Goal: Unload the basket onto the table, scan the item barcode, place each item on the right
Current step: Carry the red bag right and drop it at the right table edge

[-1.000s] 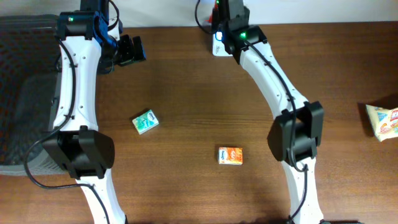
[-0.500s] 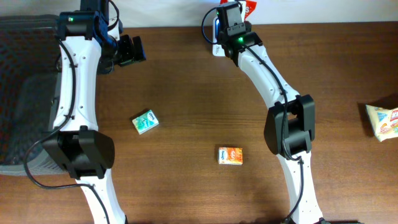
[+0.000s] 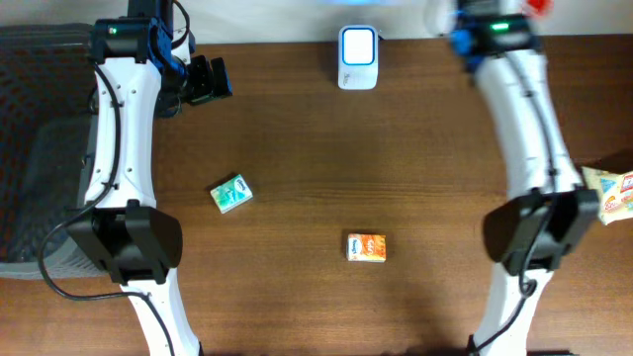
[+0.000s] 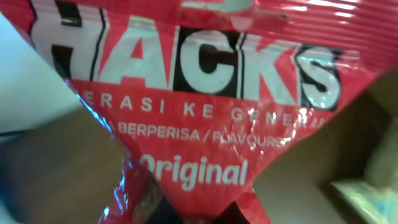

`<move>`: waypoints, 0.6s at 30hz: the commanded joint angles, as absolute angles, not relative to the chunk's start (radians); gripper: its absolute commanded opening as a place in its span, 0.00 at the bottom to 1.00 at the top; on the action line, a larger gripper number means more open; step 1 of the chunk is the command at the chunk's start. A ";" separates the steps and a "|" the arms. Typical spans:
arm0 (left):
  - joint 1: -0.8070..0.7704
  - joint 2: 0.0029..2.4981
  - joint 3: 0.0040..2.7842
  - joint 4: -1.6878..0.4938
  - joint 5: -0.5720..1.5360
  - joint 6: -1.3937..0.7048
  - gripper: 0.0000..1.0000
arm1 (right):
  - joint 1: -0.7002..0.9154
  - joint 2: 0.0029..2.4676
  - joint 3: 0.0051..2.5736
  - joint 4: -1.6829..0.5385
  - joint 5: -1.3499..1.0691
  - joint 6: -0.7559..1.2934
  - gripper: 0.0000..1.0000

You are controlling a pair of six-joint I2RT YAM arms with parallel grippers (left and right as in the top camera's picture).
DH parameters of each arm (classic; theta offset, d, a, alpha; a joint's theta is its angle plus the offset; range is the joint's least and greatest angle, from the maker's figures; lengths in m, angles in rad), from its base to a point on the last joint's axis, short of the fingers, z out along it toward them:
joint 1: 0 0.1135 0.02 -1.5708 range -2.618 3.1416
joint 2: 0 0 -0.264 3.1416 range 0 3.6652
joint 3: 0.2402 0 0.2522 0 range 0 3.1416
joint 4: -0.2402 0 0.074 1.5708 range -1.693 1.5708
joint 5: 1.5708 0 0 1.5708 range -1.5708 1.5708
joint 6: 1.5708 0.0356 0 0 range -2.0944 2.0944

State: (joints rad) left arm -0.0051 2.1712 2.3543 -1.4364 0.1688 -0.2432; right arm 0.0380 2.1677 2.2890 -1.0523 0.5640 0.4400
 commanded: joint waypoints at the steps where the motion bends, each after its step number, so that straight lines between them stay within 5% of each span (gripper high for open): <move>1: -0.007 2.173 2.361 -1.438 0.179 -0.227 0.99 | -0.112 2.165 2.293 -1.177 0.414 0.563 0.04; 15: -0.006 2.173 2.361 -1.437 0.179 -0.227 0.99 | -0.573 2.167 2.178 -1.387 0.369 0.562 0.05; 17: -0.006 2.173 2.361 -1.438 0.179 -0.227 0.99 | -0.591 2.167 2.159 -1.374 0.369 0.562 0.18; 18: -0.006 2.173 2.361 -1.438 0.179 -0.227 0.99 | -0.595 2.167 2.155 -1.370 0.366 0.562 0.38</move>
State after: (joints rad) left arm -0.0051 2.1712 2.3543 -1.4364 0.1692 -0.2432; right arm -0.5873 2.1780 2.1735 -1.3804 0.3714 0.5476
